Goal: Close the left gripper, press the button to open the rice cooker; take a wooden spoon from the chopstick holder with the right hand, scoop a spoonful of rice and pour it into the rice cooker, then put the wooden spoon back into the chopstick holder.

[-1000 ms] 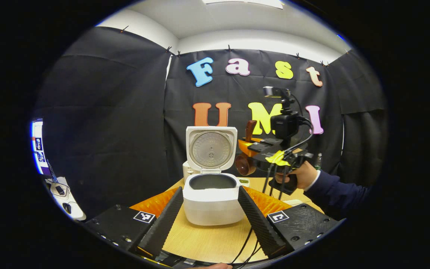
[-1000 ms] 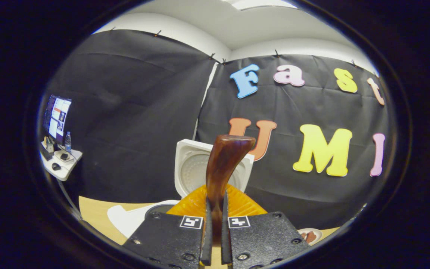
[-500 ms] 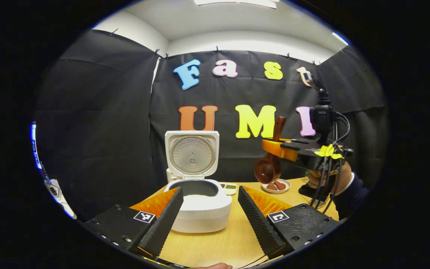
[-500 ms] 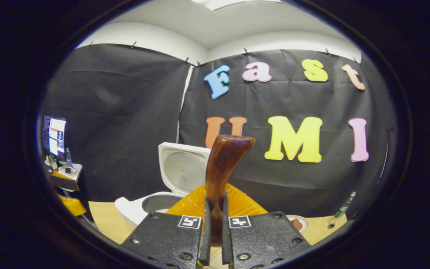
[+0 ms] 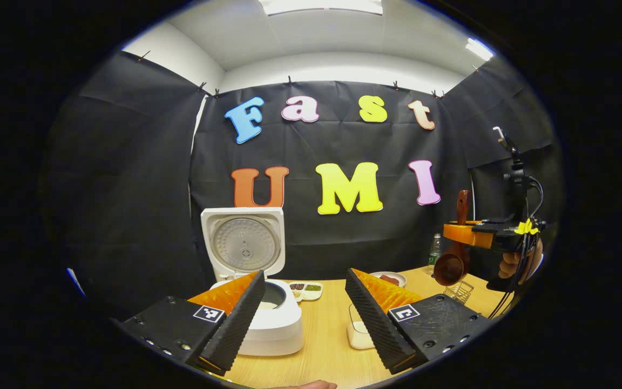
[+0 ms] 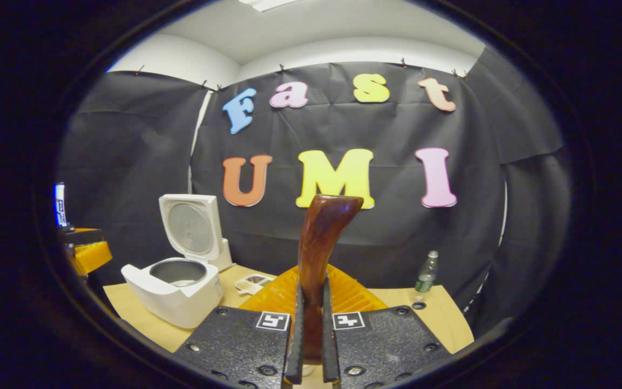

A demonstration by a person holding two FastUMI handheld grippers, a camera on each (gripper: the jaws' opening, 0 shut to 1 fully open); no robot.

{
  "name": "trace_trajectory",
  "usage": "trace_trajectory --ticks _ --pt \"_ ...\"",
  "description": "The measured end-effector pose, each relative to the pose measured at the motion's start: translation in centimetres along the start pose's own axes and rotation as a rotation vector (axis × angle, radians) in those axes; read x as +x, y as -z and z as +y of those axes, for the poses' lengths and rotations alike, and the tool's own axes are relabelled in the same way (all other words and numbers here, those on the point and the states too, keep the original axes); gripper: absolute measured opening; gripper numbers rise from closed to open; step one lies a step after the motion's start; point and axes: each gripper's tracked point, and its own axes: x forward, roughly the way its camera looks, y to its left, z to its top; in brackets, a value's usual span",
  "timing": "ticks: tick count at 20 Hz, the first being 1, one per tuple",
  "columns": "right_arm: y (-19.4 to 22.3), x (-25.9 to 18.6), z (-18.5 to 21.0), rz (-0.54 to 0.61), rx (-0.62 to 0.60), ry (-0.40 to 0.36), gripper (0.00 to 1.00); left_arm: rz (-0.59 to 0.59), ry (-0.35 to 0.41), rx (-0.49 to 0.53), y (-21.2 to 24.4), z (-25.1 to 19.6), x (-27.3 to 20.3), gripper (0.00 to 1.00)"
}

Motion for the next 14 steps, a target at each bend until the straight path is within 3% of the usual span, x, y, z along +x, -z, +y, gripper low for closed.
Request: trace_trajectory --ticks 3,8,12,14 --pt "1.7 -0.4 -4.9 0.029 0.035 0.089 0.16 0.002 0.021 0.018 0.2 -1.4 1.3 0.95" --pt "5.0 0.9 -9.9 0.077 0.066 0.164 0.17 -0.006 0.035 0.017 0.7 -2.8 2.9 0.95" --pt "7.8 2.6 -12.4 0.133 0.105 0.198 0.17 0.014 0.029 0.003 1.7 -2.4 4.0 0.95" --pt "8.8 3.5 -12.7 0.143 0.124 0.177 0.17 0.015 0.042 -0.017 1.9 -2.1 4.8 0.95"
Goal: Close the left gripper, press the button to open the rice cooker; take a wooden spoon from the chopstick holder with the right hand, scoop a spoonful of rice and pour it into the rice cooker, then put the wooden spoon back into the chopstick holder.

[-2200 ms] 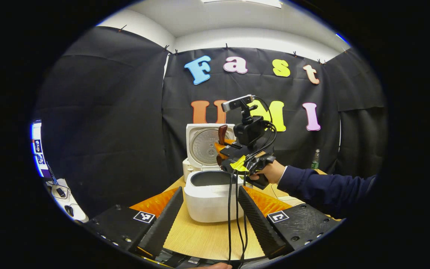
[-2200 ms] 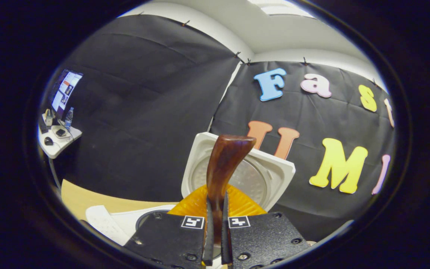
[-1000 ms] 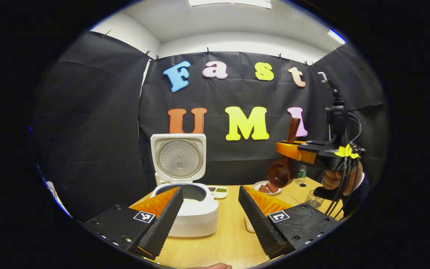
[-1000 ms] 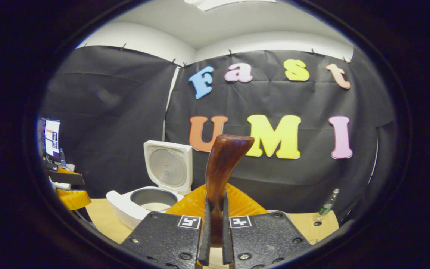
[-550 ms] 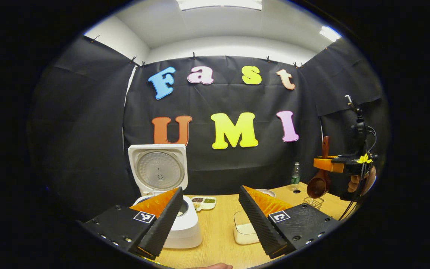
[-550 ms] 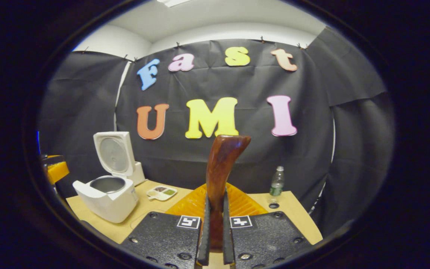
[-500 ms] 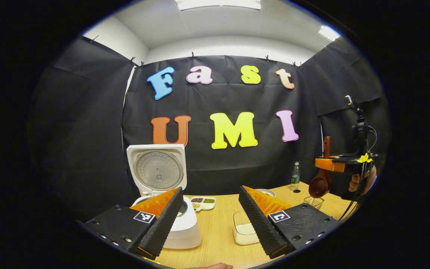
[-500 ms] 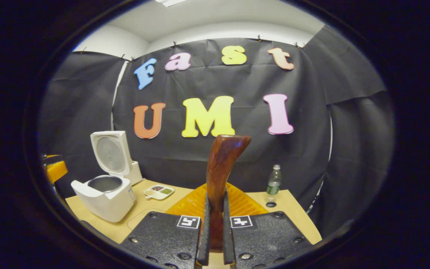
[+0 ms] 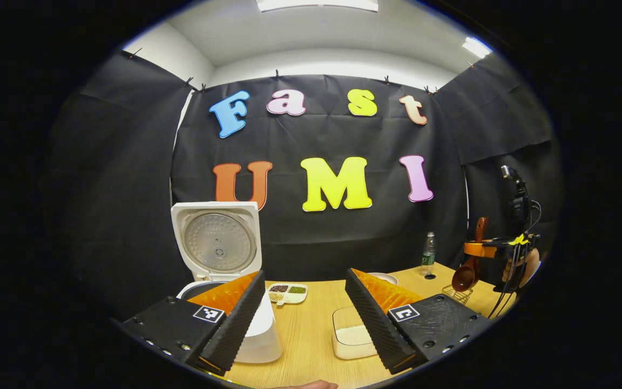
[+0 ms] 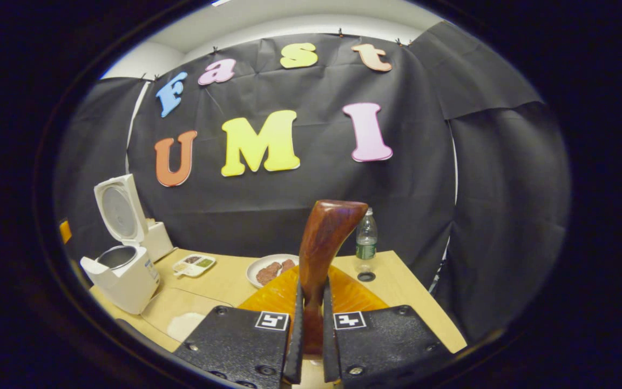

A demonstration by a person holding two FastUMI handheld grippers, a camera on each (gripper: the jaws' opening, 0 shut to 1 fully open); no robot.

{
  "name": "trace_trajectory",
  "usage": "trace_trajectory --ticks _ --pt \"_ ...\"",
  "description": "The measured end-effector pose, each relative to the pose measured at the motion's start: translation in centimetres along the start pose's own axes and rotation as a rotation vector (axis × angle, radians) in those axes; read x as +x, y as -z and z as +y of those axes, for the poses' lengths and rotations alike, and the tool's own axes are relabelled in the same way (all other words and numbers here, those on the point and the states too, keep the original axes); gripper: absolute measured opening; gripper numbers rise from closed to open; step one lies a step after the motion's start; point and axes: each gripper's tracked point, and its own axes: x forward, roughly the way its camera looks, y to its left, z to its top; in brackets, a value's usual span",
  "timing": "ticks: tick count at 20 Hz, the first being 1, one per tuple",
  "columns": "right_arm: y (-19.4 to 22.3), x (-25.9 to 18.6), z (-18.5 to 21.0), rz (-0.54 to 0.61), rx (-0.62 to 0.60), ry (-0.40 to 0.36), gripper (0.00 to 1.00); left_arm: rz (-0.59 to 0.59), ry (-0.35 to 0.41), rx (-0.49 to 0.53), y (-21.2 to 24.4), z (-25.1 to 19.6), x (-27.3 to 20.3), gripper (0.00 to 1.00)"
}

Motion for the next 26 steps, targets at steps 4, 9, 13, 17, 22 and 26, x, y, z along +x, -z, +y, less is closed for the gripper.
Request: trace_trajectory --ticks 4,9,13,17,22,26 --pt "1.0 0.5 -3.8 0.017 0.056 0.092 0.51 0.007 -0.021 -0.060 0.2 2.9 1.6 0.95" --pt "-0.6 -2.4 -4.6 -0.036 0.055 0.126 0.90 0.013 -0.094 -0.086 -0.9 7.8 2.9 0.93" --pt "-2.7 -5.6 -4.5 -0.084 0.059 0.138 0.99 -0.004 -0.114 -0.108 -3.2 11.2 4.4 0.92" --pt "-4.3 -8.6 -3.7 -0.135 0.060 0.128 0.99 -0.028 -0.129 -0.088 -6.4 14.0 5.8 0.94" --pt "-4.3 -11.5 -2.9 -0.153 0.048 0.124 0.99 -0.053 -0.152 -0.051 -10.2 15.9 8.2 0.93" --pt "-4.0 -12.5 -2.6 -0.167 0.016 0.129 0.95 -0.047 -0.173 -0.038 -12.2 17.3 11.5 0.94"
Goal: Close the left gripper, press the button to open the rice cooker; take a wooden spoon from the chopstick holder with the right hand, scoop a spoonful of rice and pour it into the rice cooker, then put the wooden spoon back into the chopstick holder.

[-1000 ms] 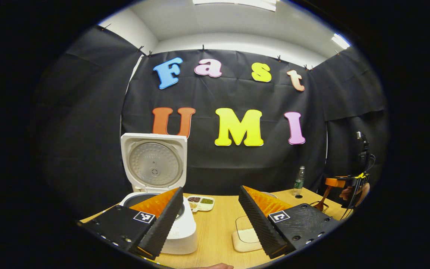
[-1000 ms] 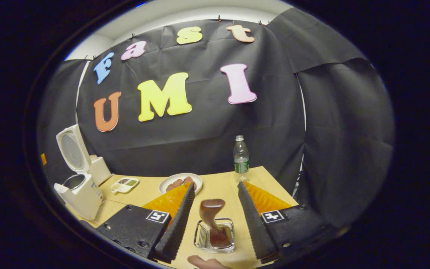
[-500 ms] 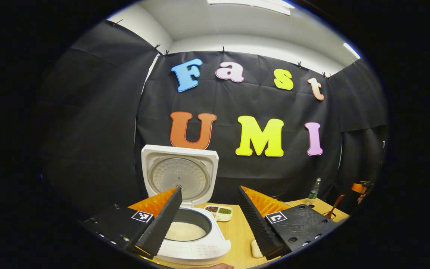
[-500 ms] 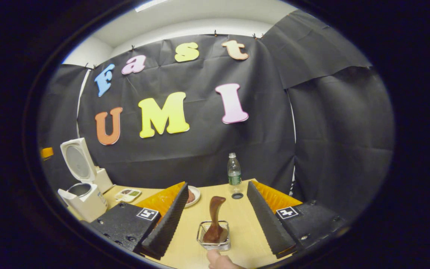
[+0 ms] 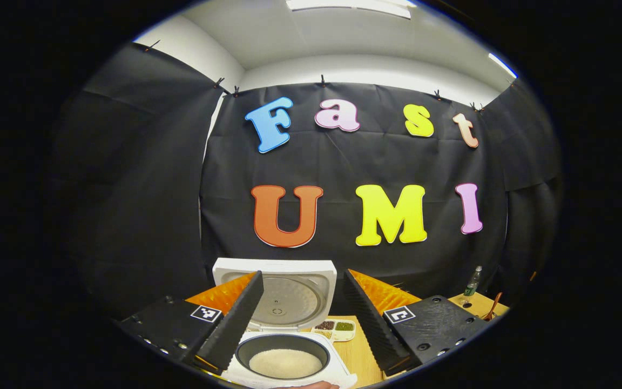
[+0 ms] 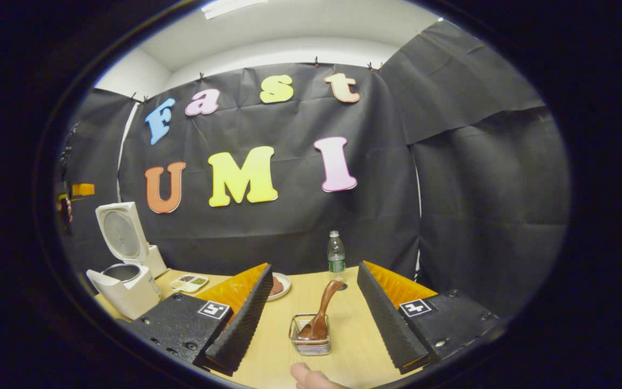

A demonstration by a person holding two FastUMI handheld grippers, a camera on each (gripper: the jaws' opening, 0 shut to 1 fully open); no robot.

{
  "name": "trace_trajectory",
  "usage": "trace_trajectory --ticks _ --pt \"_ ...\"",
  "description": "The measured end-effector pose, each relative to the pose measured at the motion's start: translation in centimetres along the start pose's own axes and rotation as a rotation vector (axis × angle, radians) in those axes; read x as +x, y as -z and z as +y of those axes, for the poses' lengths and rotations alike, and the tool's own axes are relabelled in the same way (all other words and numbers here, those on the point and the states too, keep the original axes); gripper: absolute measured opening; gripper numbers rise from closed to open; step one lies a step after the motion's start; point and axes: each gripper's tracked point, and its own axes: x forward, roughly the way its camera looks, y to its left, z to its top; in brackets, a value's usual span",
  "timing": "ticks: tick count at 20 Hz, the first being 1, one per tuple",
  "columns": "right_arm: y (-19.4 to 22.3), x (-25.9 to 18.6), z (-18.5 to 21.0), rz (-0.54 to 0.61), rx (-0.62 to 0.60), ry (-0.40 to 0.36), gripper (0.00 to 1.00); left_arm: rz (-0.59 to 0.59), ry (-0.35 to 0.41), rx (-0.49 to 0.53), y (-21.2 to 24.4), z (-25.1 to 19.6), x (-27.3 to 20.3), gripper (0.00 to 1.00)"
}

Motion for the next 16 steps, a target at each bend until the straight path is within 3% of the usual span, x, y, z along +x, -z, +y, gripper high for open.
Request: trace_trajectory --ticks 5,8,11,13,16 --pt "0.4 0.0 1.2 -0.001 -0.024 -0.038 0.97 0.007 0.010 -0.014 -1.8 0.1 4.9 0.93" --pt "1.2 0.0 1.9 0.014 -0.004 -0.062 0.99 0.031 0.012 0.038 -1.9 0.3 8.4 0.93" --pt "1.5 0.0 2.4 0.016 0.006 -0.061 0.95 0.010 -0.047 0.095 -1.8 2.2 12.3 0.95" --pt "1.4 -0.3 2.7 0.008 0.002 -0.062 0.99 0.029 -0.076 0.124 -0.3 3.3 14.7 0.97" --pt "1.1 -0.9 3.0 -0.014 -0.017 -0.061 0.96 0.087 -0.106 0.090 2.3 4.4 17.1 0.96"
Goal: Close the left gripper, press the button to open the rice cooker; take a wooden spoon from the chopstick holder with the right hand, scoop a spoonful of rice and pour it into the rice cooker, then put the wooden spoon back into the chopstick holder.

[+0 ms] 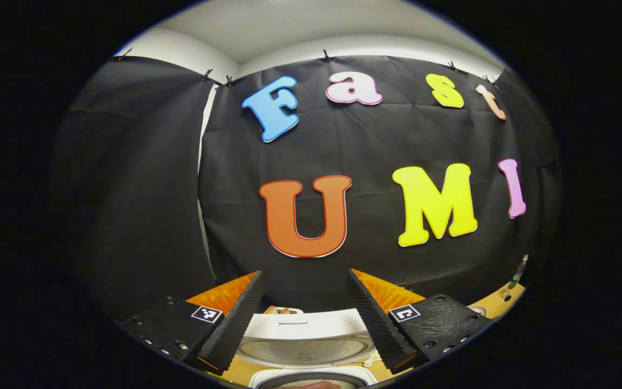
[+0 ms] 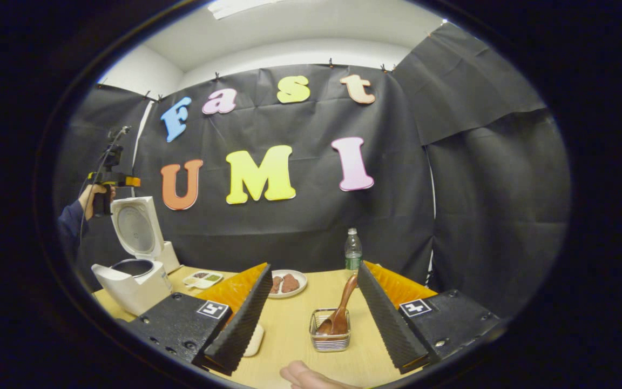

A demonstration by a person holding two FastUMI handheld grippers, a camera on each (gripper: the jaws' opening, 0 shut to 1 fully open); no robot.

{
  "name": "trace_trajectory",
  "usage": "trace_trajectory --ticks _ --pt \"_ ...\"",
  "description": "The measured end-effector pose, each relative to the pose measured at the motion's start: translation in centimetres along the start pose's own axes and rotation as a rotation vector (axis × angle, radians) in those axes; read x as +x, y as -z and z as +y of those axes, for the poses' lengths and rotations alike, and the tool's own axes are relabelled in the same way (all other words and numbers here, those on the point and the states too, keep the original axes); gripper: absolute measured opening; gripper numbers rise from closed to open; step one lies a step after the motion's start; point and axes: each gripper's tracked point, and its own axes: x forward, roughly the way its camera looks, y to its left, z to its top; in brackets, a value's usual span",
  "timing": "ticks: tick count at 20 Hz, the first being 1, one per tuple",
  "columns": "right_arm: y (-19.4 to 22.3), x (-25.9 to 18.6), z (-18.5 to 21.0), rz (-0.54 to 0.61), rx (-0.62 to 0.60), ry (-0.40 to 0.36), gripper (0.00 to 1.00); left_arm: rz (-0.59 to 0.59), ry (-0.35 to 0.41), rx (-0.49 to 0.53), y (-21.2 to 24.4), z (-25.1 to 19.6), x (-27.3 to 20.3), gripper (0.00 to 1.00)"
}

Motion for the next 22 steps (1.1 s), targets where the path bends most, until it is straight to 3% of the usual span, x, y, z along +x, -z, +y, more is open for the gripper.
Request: trace_trajectory --ticks 3,5,9,22 --pt "-0.5 -1.0 0.6 -0.015 0.006 -0.009 0.99 0.093 0.052 -0.092 2.9 -0.6 2.0 0.96" --pt "-0.7 -1.6 0.3 -0.033 0.003 0.002 0.96 0.104 -0.009 -0.038 3.6 0.9 2.2 0.98" --pt "-0.8 -2.6 0.9 -0.031 0.017 -0.004 0.99 0.149 -0.004 -0.058 3.9 0.7 1.5 0.97" --pt "-1.2 -7.8 3.2 -0.053 0.039 -0.088 1.00 0.185 0.002 -0.045 6.4 0.0 -7.9 0.95"
